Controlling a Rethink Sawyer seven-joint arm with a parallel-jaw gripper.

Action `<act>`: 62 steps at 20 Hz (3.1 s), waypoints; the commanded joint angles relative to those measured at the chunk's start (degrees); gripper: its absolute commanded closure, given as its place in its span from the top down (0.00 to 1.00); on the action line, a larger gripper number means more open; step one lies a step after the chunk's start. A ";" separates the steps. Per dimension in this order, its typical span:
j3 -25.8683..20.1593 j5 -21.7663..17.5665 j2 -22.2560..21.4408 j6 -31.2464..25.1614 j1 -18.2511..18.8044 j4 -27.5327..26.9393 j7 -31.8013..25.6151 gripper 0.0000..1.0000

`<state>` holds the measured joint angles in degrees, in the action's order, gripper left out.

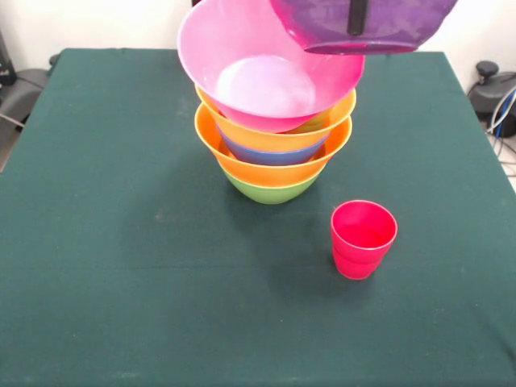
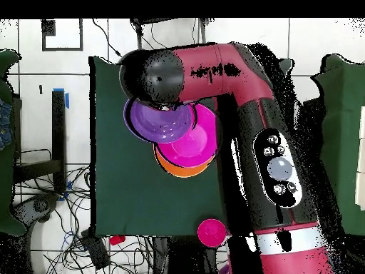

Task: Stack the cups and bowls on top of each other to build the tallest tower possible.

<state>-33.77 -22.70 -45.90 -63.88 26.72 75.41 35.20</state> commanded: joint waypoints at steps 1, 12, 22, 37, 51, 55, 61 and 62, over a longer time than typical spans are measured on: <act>-3.55 -5.67 2.68 -4.35 2.89 5.12 -18.46 0.00; -6.83 -7.38 2.96 -4.20 5.73 6.78 -18.92 0.00; -8.26 -8.95 4.28 -4.10 6.68 7.31 -17.82 0.00; -8.43 -12.27 5.75 -4.29 6.83 8.62 -17.16 0.00; -8.95 -13.95 6.28 -5.47 7.60 8.50 -17.65 0.00; -8.76 -14.15 6.33 -6.06 7.37 8.18 -17.29 0.00; -8.61 -14.22 6.23 -7.21 7.32 7.39 -17.42 0.00; -8.60 -14.23 6.23 -7.36 7.32 7.31 -17.43 0.00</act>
<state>-41.01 -32.73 -42.03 -64.17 33.83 80.44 35.19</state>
